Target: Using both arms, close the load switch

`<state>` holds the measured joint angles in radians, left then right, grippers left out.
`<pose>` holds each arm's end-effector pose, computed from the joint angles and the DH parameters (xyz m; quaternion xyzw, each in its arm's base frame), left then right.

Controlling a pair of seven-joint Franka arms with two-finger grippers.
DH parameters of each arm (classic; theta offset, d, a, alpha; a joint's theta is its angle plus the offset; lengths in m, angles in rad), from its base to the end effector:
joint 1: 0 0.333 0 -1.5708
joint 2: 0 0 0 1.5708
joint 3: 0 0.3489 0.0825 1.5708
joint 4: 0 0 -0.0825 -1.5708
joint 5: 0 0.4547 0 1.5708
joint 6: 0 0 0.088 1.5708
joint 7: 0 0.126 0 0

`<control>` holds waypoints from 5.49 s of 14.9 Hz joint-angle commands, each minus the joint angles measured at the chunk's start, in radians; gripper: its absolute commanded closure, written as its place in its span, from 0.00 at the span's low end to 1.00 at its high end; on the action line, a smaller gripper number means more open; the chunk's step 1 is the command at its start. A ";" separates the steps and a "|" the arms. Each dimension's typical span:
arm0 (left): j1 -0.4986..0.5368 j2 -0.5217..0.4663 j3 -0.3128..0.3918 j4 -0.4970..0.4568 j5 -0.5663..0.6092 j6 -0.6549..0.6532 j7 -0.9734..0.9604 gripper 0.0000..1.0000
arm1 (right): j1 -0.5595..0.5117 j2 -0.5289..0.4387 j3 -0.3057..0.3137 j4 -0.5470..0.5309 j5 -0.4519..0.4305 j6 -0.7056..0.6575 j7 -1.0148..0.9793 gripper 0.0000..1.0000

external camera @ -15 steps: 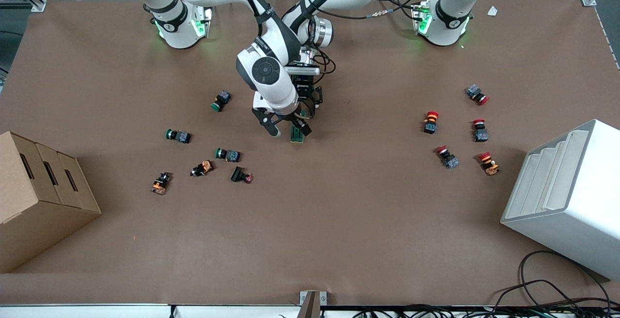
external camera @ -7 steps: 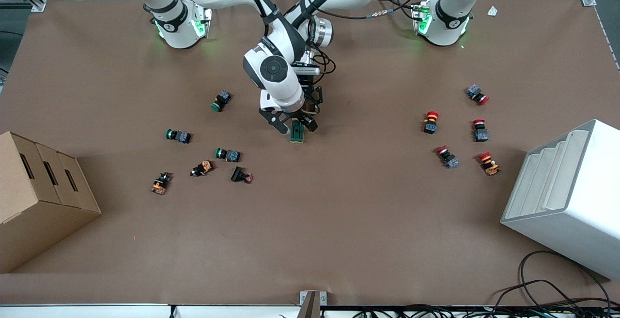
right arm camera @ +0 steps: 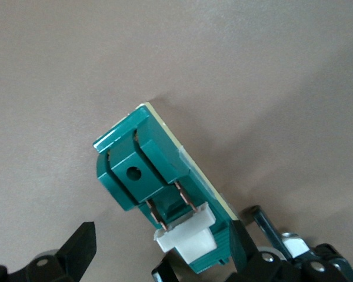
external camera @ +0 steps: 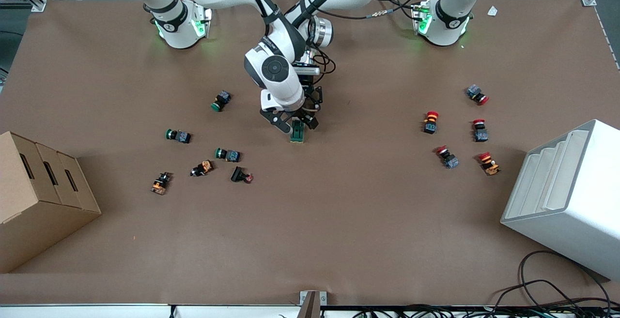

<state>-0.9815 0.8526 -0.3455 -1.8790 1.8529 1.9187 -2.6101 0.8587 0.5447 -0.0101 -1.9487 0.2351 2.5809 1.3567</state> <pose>0.2338 -0.6130 0.0189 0.8423 -0.0291 0.5377 0.0234 0.4575 0.5168 0.1581 -0.9365 0.3420 0.0375 0.0679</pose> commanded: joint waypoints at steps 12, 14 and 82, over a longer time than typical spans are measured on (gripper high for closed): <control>-0.013 0.022 0.000 0.021 0.020 -0.010 -0.018 0.01 | -0.027 -0.003 -0.010 0.008 0.023 0.065 0.025 0.00; -0.013 0.022 0.000 0.021 0.020 -0.010 -0.018 0.01 | -0.032 -0.005 -0.011 0.033 0.023 0.022 0.027 0.00; -0.002 -0.052 -0.041 0.129 -0.217 -0.010 0.158 0.01 | -0.627 -0.256 -0.039 0.317 -0.189 -0.869 -1.045 0.00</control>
<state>-0.9866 0.8356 -0.3787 -1.7678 1.7028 1.9173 -2.5256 0.2926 0.3604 -0.0701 -1.5991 0.0942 1.7595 0.4286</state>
